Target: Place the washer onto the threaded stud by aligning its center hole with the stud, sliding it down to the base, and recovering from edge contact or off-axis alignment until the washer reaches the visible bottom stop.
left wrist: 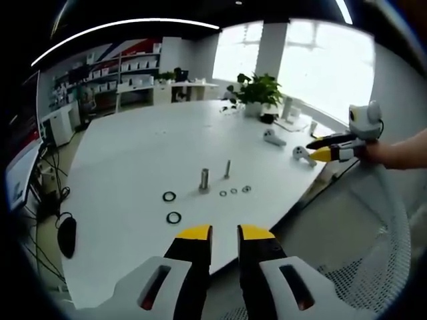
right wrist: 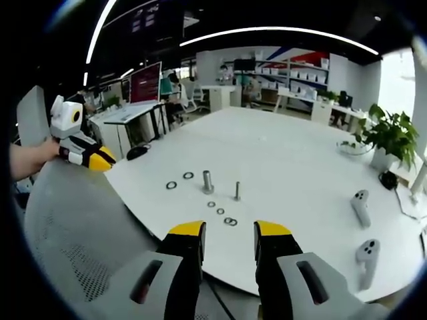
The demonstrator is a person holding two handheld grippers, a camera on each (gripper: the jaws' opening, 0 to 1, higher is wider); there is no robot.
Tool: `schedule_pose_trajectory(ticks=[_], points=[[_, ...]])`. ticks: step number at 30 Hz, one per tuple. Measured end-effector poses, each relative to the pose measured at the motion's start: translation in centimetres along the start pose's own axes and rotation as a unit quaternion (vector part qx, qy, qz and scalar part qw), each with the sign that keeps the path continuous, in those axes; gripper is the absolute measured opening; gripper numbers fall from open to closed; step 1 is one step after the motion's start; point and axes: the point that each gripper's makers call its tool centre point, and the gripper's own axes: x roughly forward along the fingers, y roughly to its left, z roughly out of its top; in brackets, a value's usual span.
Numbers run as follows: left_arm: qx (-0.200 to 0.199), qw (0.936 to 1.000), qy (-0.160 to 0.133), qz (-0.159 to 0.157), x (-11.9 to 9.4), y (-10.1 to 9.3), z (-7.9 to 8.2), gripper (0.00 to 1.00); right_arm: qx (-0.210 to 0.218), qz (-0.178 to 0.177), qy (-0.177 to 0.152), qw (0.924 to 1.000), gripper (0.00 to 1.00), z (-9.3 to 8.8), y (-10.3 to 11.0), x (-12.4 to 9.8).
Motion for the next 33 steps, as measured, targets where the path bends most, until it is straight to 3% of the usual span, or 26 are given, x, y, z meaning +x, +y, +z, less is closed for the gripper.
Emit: schedule_pose_trajectory(ticks=[14, 28, 33], points=[[-0.008, 0.9999, 0.005, 0.005, 0.1, 0.3, -0.2, 0.13, -0.001, 0.007, 0.005, 1.0, 0.31, -0.1, 0.2, 0.1], [-0.013, 0.9991, 0.04, 0.01, 0.4, 0.5, -1.4, 0.13, 0.003, 0.007, -0.01, 0.9999, 0.31, 0.4, 0.1, 0.0], [-0.023, 0.999, 0.032, 0.019, 0.3, 0.9, -1.1, 0.13, 0.004, 0.012, -0.018, 0.9998, 0.31, 0.7, 0.3, -0.1]])
